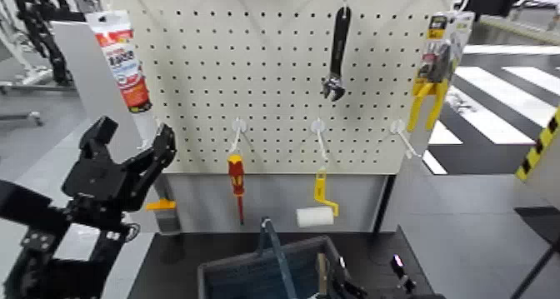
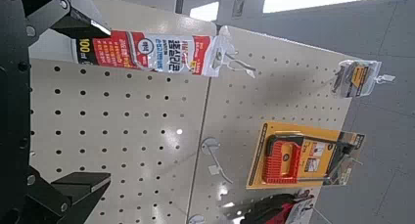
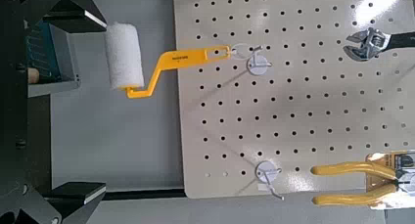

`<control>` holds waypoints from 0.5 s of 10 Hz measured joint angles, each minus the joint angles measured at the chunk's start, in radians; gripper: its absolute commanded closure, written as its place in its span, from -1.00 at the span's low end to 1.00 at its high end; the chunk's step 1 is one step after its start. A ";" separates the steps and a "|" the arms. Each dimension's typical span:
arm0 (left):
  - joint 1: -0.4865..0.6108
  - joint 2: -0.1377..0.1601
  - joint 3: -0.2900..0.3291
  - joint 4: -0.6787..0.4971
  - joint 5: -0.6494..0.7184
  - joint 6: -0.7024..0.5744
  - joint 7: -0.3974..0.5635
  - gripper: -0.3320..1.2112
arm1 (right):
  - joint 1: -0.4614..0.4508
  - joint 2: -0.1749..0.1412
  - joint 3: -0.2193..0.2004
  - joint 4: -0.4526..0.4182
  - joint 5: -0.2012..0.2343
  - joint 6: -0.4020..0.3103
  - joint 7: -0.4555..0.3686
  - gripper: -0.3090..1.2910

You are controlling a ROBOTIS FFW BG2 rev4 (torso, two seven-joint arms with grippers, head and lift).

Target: Grasp the handle of the crate.

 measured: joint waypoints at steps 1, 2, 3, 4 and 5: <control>0.001 0.000 0.000 0.000 0.000 0.000 0.000 -0.25 | 0.000 0.000 0.000 0.000 0.000 0.001 0.000 -0.43; 0.002 0.000 0.001 0.000 0.000 -0.001 0.000 -0.25 | 0.000 0.000 0.000 0.000 0.000 0.001 0.000 -0.43; 0.002 0.000 0.001 0.000 0.000 -0.002 0.000 -0.25 | 0.000 0.001 0.001 0.001 0.000 0.001 0.000 -0.43; 0.002 0.001 0.000 0.000 0.000 -0.003 0.000 -0.26 | 0.000 0.001 0.001 0.001 0.000 0.001 0.000 -0.43; 0.002 0.001 -0.004 0.000 0.001 -0.003 0.002 -0.26 | 0.000 0.001 0.001 0.002 0.000 0.002 0.000 -0.43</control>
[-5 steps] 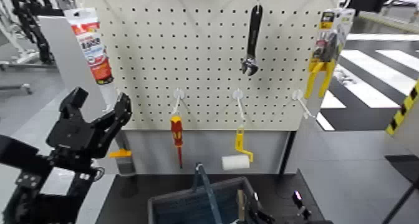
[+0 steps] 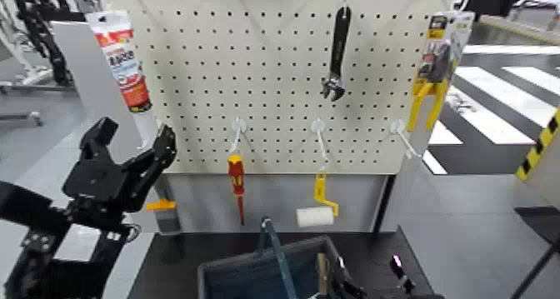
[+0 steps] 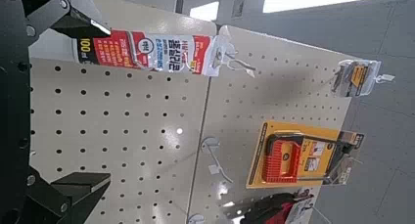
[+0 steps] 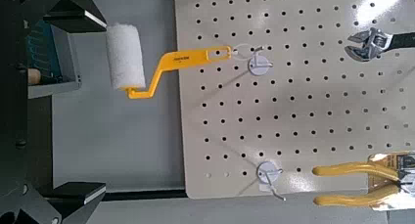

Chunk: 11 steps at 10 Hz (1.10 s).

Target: Grasp the handle of the crate.

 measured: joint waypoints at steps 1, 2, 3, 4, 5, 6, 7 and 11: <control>0.002 0.000 -0.005 0.000 0.008 0.002 0.008 -0.26 | 0.000 0.000 0.000 0.000 0.000 0.001 0.000 -0.43; 0.008 -0.002 -0.011 0.000 0.030 0.013 0.010 -0.26 | 0.000 0.000 0.001 0.000 0.000 0.003 0.000 -0.43; 0.018 -0.006 -0.018 0.000 0.068 0.035 0.010 -0.26 | 0.000 -0.001 0.002 -0.001 -0.001 0.006 0.000 -0.43; 0.031 -0.013 -0.028 0.000 0.111 0.062 0.005 -0.26 | 0.000 -0.001 0.003 -0.002 -0.001 0.009 0.000 -0.43; 0.044 -0.022 -0.037 0.001 0.164 0.098 -0.012 -0.26 | 0.000 -0.001 0.003 -0.003 -0.002 0.011 0.000 -0.43; 0.058 -0.028 -0.039 0.004 0.230 0.148 -0.029 -0.26 | 0.000 -0.002 0.003 -0.004 -0.003 0.013 0.000 -0.43; 0.071 -0.021 -0.041 0.008 0.308 0.198 -0.036 -0.26 | 0.000 -0.003 0.003 -0.006 -0.003 0.016 0.000 -0.43; 0.096 0.015 -0.058 0.046 0.619 0.367 -0.090 -0.26 | -0.001 -0.012 0.007 -0.018 -0.006 0.040 0.000 -0.43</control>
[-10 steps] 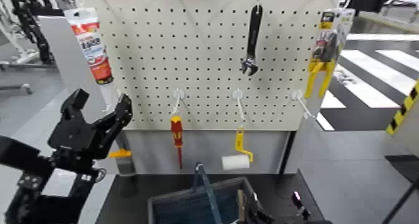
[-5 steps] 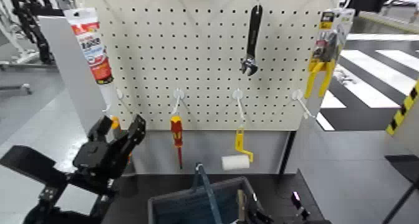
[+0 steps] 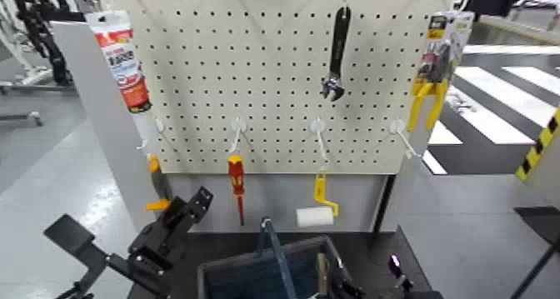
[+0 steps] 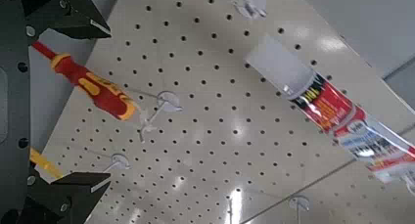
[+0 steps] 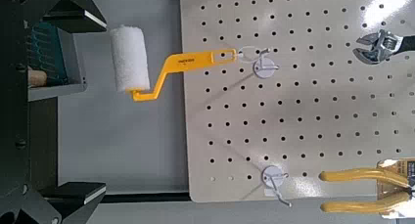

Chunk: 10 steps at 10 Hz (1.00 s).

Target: Grasp the handle of the crate.

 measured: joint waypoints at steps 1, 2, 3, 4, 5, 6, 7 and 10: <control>0.007 0.005 -0.001 0.010 0.069 0.047 -0.005 -0.25 | 0.000 -0.001 0.001 -0.003 0.000 0.005 0.000 -0.43; 0.011 0.015 -0.007 0.024 0.139 0.082 -0.010 -0.26 | 0.000 -0.003 0.001 -0.005 -0.001 0.007 0.000 -0.43; 0.014 0.031 -0.013 0.035 0.206 0.121 -0.009 -0.26 | 0.000 -0.004 0.001 -0.005 -0.001 0.008 0.000 -0.43; 0.012 0.045 -0.016 0.047 0.272 0.181 -0.007 -0.26 | 0.000 -0.004 0.001 -0.005 -0.001 0.007 0.000 -0.43; 0.000 0.053 -0.018 0.063 0.332 0.251 -0.005 -0.26 | 0.000 -0.003 0.002 -0.003 -0.001 0.003 0.000 -0.43; -0.015 0.058 -0.020 0.079 0.378 0.310 -0.004 -0.26 | 0.000 -0.002 0.002 0.000 -0.001 -0.002 0.000 -0.43; -0.032 0.064 -0.025 0.095 0.419 0.356 -0.003 -0.26 | 0.000 -0.002 0.002 0.002 -0.002 -0.005 0.000 -0.43; -0.088 0.082 -0.057 0.158 0.545 0.464 -0.001 -0.25 | 0.000 0.000 0.000 0.007 -0.004 -0.015 0.000 -0.43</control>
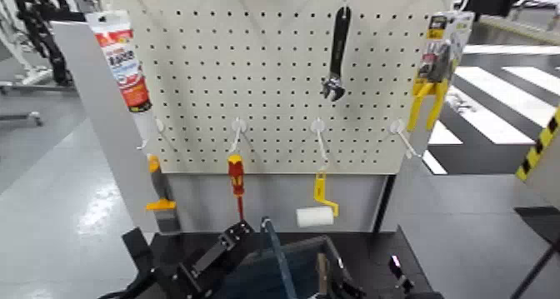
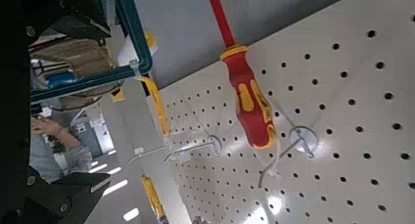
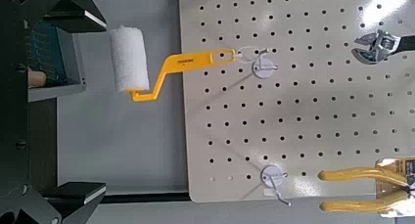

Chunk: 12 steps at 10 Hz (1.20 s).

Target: Grasp the handle of the crate.

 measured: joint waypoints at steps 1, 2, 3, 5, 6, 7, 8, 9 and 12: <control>-0.019 0.006 -0.016 0.023 0.039 0.031 0.000 -0.25 | -0.001 0.000 0.000 0.001 -0.001 -0.002 0.000 -0.43; -0.037 0.010 -0.030 0.045 0.071 0.062 0.001 -0.25 | -0.001 0.000 0.000 0.003 -0.001 -0.005 0.000 -0.43; -0.055 0.015 -0.044 0.067 0.100 0.094 0.004 -0.25 | -0.001 0.000 0.000 0.003 -0.001 -0.007 0.000 -0.43; -0.099 0.024 -0.066 0.119 0.151 0.163 0.003 -0.25 | -0.001 0.000 0.001 0.005 -0.003 -0.011 0.000 -0.43; -0.126 0.027 -0.076 0.151 0.167 0.197 -0.007 -0.25 | -0.002 0.001 0.001 0.006 -0.004 -0.014 0.000 -0.43; -0.152 0.030 -0.086 0.183 0.180 0.230 -0.016 -0.25 | -0.003 0.001 0.001 0.007 -0.005 -0.016 0.000 -0.43; -0.177 0.032 -0.097 0.214 0.195 0.257 -0.030 -0.24 | -0.003 0.002 0.002 0.008 -0.005 -0.019 0.000 -0.43; -0.202 0.035 -0.112 0.249 0.207 0.276 -0.050 -0.20 | -0.003 0.002 0.002 0.009 -0.006 -0.020 0.000 -0.43; -0.246 0.042 -0.136 0.309 0.211 0.300 -0.083 0.29 | -0.004 0.004 0.002 0.012 -0.008 -0.024 0.000 -0.43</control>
